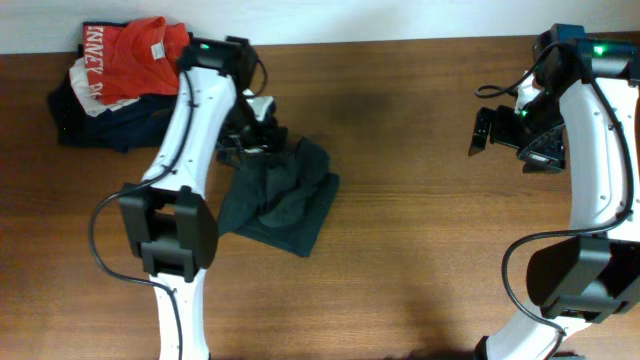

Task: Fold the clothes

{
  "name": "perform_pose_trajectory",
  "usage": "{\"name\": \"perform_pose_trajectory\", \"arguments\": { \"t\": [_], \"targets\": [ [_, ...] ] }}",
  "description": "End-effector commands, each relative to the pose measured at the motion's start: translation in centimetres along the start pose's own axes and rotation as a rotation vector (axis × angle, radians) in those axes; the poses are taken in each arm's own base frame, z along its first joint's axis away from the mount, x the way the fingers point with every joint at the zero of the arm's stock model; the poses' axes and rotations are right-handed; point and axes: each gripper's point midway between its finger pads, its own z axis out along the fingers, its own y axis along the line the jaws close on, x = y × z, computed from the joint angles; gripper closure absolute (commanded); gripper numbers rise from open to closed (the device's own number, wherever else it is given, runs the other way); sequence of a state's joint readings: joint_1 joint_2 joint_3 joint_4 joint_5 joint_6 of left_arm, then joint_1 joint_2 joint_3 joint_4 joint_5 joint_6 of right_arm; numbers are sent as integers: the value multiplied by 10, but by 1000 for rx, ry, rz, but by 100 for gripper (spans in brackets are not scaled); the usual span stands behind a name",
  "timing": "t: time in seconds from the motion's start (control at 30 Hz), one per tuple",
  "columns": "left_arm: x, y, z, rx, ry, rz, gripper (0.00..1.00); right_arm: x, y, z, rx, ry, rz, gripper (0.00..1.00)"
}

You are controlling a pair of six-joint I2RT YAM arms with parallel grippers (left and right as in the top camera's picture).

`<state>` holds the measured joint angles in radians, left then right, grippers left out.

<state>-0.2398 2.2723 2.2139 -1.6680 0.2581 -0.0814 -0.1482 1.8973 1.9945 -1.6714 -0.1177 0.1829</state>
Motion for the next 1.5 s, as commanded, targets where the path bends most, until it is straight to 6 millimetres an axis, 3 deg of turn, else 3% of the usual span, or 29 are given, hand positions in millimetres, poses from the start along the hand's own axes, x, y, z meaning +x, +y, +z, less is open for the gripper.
{"name": "perform_pose_trajectory", "arguments": {
  "t": [0.0,0.13,0.2,0.23,0.27,0.3,0.47,0.6,0.7,0.77,0.83,1.03,1.1,1.17,1.23,1.27,1.37,1.47],
  "targets": [
    [0,-16,12,-9,11,66,18,-1,1,-2,-8,-11,-3,1],
    [-3,-13,24,-31,33,68,18,0,2,-2,-12,-6,-2,2],
    [-5,-11,35,-33,60,70,26,0,2,-2,-12,-6,-2,1],
    [-5,-10,37,-34,67,68,47,0,2,-2,-12,-7,-2,1],
    [-5,-10,38,-34,70,67,87,0,2,-2,-12,-7,-2,1],
    [-5,-10,38,-34,70,67,99,0,2,-2,-12,-7,-2,1],
    [9,-10,37,-27,125,58,100,0,2,-2,-12,-6,-2,1],
    [19,-48,6,114,54,109,100,3,1,-2,-10,4,0,1],
    [32,-67,-19,107,-13,135,100,7,0,-3,-6,20,2,1],
    [40,-76,-25,107,-25,136,100,7,0,-3,-6,20,1,1],
    [54,-80,-15,97,23,142,100,7,0,-3,-6,20,1,1],
    [117,-61,58,22,341,66,97,4,1,-2,-8,11,0,1],
    [125,-56,72,13,377,58,88,2,1,-2,-10,1,-1,1],
    [128,-55,75,12,387,62,70,0,1,-2,-11,-6,-2,1],
    [128,-58,68,25,387,87,28,-2,2,-3,-13,-14,-3,1],
    [128,-60,62,29,387,103,22,-2,2,-3,-13,-15,-3,1],
    [110,-72,35,62,264,149,20,-1,2,-3,-13,-12,-3,1],
    [75,-38,-7,-76,64,80,20,0,2,-2,-12,-6,-2,1]
  ]
}}
